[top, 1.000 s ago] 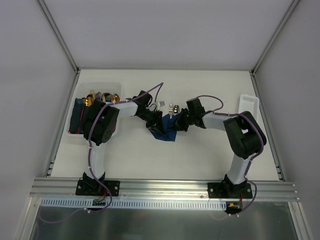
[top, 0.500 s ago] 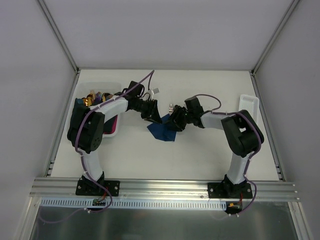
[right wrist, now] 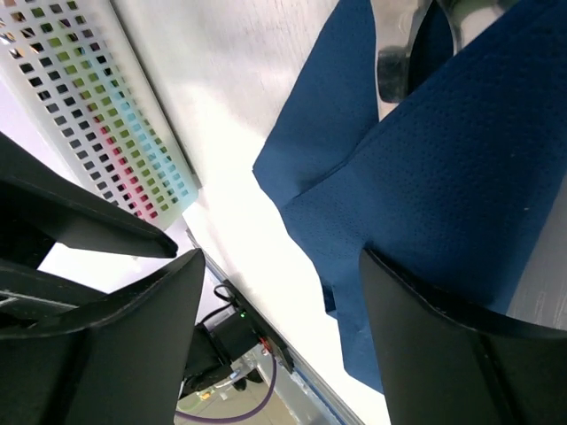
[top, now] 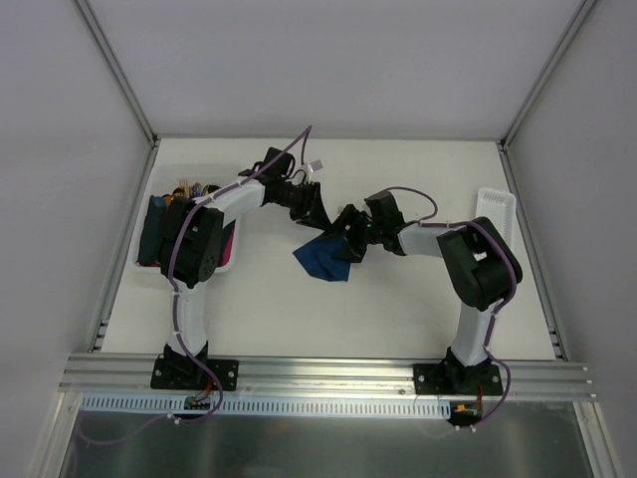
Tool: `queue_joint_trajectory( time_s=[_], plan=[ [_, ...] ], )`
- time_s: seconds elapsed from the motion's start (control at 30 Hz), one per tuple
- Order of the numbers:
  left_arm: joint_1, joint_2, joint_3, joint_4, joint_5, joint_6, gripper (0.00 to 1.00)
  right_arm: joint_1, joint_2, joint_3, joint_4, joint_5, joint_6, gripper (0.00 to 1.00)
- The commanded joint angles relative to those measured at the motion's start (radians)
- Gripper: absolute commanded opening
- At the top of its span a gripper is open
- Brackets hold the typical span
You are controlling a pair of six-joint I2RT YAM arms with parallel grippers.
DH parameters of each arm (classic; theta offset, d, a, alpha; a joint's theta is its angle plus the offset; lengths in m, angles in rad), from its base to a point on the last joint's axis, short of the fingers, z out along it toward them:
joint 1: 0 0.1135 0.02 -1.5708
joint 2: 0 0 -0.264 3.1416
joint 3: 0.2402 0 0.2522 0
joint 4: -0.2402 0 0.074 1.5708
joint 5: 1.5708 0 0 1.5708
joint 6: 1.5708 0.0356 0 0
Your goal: Place the utensils on the paper napkin and roll it up
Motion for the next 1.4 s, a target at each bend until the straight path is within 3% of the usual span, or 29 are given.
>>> queue_joint_trajectory(
  time_s=[0.0,0.53,1.07,1.37],
  plan=[
    [-0.027,0.041,0.048,-0.003,0.020,-0.006,0.28,0.008,0.019,-0.015,0.062,-0.007,0.009,0.77],
    [-0.063,0.084,-0.033,0.058,0.036,-0.035,0.22,0.006,0.014,-0.107,0.203,-0.012,0.048,0.79],
    [0.075,0.000,-0.261,0.385,0.166,-0.254,0.23,0.006,0.016,-0.133,0.335,-0.046,0.071,0.77],
    [0.155,-0.094,-0.246,0.512,0.158,-0.320,0.25,0.006,0.025,-0.136,0.331,-0.049,0.076,0.74]
  ],
)
